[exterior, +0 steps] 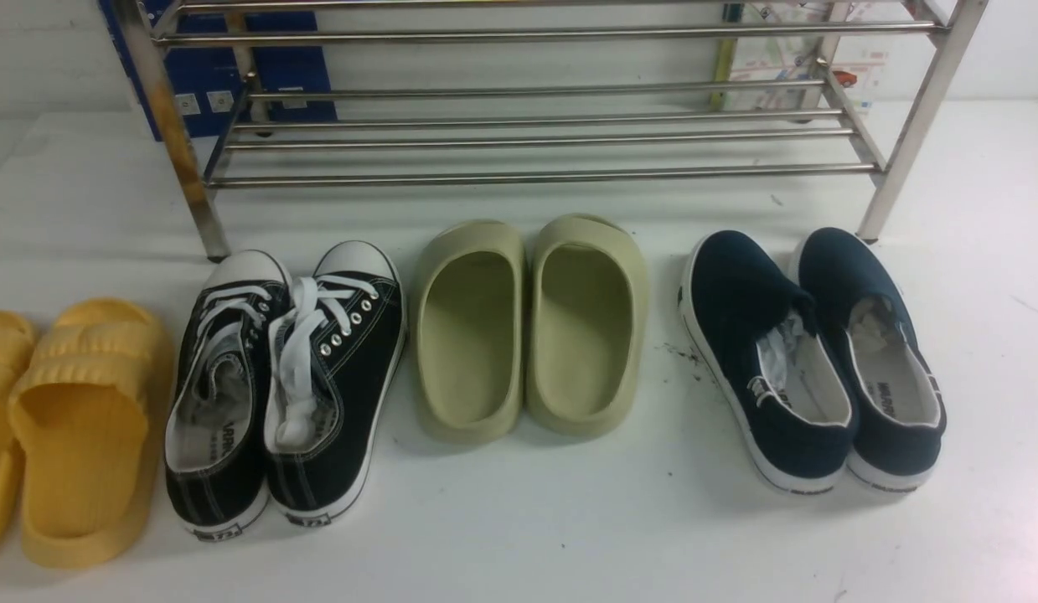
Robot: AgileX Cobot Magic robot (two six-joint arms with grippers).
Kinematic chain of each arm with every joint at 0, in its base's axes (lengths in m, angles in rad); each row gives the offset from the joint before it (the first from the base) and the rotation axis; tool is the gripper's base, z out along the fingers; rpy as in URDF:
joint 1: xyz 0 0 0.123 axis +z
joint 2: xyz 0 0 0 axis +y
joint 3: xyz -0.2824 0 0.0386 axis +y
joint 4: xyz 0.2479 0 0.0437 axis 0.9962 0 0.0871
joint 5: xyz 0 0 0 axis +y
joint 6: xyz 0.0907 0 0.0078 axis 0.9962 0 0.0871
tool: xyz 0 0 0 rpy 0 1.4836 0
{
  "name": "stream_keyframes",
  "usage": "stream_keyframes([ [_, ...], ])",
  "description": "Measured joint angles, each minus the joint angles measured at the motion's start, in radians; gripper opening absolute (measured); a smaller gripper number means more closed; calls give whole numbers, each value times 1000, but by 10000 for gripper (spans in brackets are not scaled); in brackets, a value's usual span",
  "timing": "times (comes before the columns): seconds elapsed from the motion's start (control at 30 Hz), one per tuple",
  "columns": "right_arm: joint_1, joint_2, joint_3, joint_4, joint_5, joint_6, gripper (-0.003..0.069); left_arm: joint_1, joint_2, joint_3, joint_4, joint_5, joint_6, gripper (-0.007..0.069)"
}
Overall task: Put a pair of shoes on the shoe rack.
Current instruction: Use the left arm to grab the shoe closest to it
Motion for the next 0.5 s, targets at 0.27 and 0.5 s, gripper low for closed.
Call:
stream_keyframes([
  [0.27, 0, 0, 0, -1, 0, 0, 237, 0, 356, -20, 72, 262, -4, 237],
  [0.5, 0, 0, 0, -1, 0, 0, 237, 0, 687, -20, 161, 285, -98, 242],
])
